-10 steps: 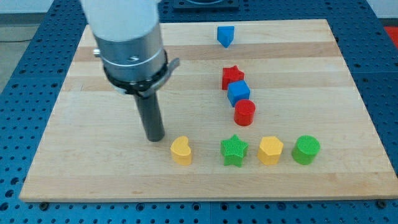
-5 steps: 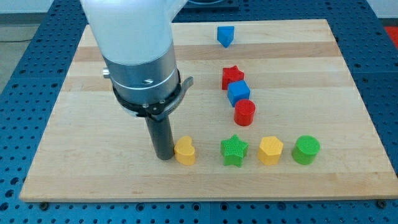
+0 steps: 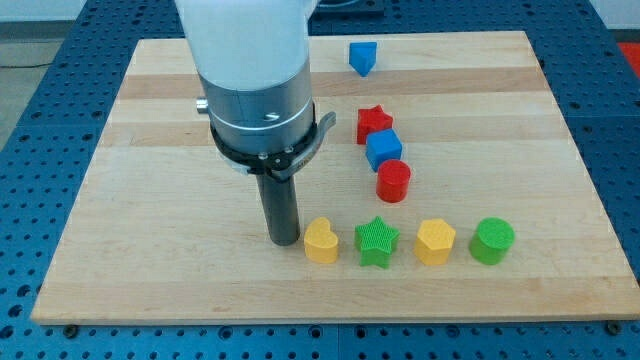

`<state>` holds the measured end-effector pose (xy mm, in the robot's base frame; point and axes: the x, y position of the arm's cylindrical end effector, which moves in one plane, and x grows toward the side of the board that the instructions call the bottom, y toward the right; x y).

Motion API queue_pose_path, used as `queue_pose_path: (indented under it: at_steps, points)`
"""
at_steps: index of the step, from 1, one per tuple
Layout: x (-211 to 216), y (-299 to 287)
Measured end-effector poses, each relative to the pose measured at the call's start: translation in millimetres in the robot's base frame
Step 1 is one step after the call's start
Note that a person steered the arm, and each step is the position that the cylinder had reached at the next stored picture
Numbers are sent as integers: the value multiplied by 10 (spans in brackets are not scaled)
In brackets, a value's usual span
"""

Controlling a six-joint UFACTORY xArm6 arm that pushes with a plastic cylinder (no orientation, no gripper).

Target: Move yellow heart to the bottom centre of the board

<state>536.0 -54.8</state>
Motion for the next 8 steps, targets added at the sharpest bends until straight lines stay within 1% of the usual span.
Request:
queue_pose_path:
  at_steps: [2, 4, 8]
  points:
    - [-200, 3]
    - [-201, 202]
    - [-201, 359]
